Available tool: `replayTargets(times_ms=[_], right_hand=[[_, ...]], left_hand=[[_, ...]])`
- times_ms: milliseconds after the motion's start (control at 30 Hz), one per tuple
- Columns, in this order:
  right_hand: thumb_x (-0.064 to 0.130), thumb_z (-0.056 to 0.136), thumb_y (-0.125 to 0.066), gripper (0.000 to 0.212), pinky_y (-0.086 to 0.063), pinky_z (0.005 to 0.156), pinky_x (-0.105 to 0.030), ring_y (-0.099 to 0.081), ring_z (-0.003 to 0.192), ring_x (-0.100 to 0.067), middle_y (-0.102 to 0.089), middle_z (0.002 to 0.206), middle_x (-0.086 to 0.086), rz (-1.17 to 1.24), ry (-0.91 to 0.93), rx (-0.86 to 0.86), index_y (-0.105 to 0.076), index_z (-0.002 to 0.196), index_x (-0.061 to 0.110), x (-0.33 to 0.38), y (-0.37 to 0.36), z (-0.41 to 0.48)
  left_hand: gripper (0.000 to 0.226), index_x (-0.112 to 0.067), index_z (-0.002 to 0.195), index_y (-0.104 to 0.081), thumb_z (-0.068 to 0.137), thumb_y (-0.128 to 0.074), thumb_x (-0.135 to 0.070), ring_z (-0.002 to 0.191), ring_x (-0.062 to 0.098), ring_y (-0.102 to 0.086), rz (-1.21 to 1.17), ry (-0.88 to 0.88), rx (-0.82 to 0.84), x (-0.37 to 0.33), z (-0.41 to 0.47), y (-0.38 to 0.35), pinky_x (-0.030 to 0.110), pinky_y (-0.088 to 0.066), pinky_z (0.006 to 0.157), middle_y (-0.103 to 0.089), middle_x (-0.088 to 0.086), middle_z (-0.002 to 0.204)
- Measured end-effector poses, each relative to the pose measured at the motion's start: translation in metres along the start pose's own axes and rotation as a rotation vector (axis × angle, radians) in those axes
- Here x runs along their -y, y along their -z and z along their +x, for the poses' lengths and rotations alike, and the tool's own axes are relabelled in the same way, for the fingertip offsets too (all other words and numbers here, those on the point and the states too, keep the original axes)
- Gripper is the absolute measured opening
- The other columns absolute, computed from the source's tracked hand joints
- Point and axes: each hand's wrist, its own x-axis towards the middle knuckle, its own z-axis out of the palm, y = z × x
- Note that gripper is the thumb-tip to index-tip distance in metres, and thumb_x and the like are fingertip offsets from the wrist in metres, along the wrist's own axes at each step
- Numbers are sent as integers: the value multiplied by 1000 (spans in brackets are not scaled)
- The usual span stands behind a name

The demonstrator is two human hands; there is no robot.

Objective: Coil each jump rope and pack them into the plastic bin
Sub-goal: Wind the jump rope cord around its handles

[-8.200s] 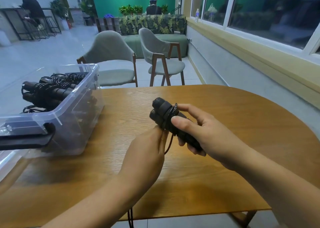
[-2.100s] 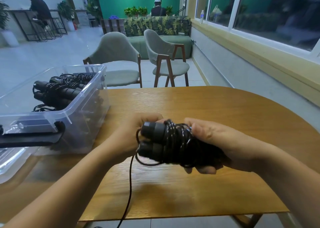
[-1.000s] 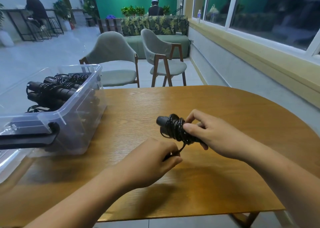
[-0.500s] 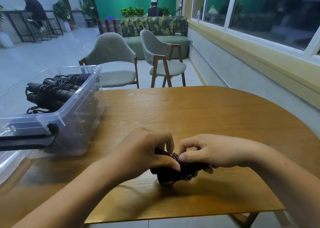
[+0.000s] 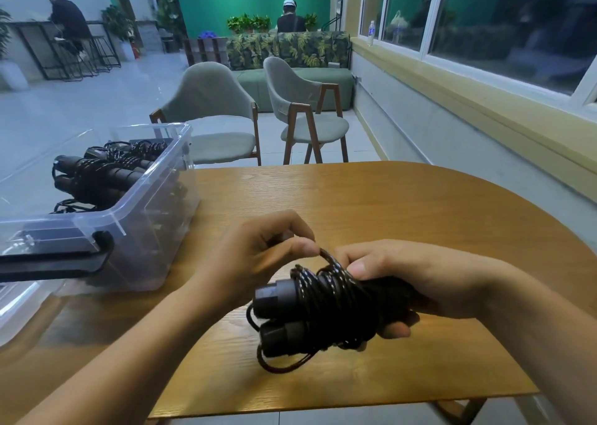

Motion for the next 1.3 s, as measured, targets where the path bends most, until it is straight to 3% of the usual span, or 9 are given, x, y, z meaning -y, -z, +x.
replayTargets(times_ms=[133,200,267,333,400,500,733,1033,1300], right_hand=[[45,104,-53,51,-27,48,-35,-53,68,-42,-65,108,-41,155,107,16,-51,128,0,-5,1,2],[48,105,-51,53,-30,49,-31,-53,63,-28,-68,103,-34,212,174,-6,-55,131,2,-5,-1,-1],[49,106,-51,47,-32,49,-29,-50,63,-27,-67,99,-32,289,248,-22,-62,123,7,-4,-4,0],[46,108,-48,44,-33,49,-29,-48,65,-28,-65,97,-33,359,323,-47,-63,119,6,-6,-5,3],[45,109,-47,44,-33,49,-29,-53,58,-26,-63,97,-32,411,375,-76,-61,121,6,-7,-4,7],[47,109,-46,46,-31,51,-30,-53,59,-23,-61,98,-32,431,411,-156,-61,126,7,-7,-2,7],[50,106,-48,55,-31,54,-33,-52,66,-27,-67,102,-28,227,379,-502,-63,126,1,-6,-2,9],[37,108,-55,37,-39,50,-34,-59,59,-32,-73,82,-21,-147,327,-775,-56,102,1,-7,-8,15],[45,104,-63,9,-54,68,-52,-65,66,-26,-70,73,-7,-500,346,-849,-62,102,36,-13,-10,16]], left_hand=[[8,-11,92,-74,91,-73,-19,87,22,-73,-85,93,48,17,1,-5,33,-59,83,-76,7,90],[19,-2,103,-71,91,-79,-15,95,33,-72,-100,230,88,47,-8,-14,49,-58,93,-74,17,99],[29,2,105,-68,94,-78,-23,92,36,-71,-131,239,111,69,-15,-21,60,-58,87,-71,20,98],[22,8,83,-64,101,-59,-3,67,20,-62,-172,207,56,40,-11,-28,31,-56,65,-64,13,72],[31,1,79,-65,105,-48,0,54,14,-50,-143,170,55,6,-5,-35,15,-41,55,-54,6,61],[32,-37,81,-62,106,-43,-39,53,5,-55,-115,135,60,-6,-7,-40,13,-41,57,-53,-6,60],[16,-36,109,-62,110,-47,-31,58,17,-68,-151,287,139,-9,-12,-48,16,-47,57,-59,13,67],[12,-26,113,-61,109,-50,-26,61,19,-70,-133,390,194,-12,-14,-52,21,-50,57,-62,2,66],[12,-16,97,-62,106,-54,-20,60,16,-55,-461,577,89,-16,-13,-55,33,-43,65,-61,1,74]])
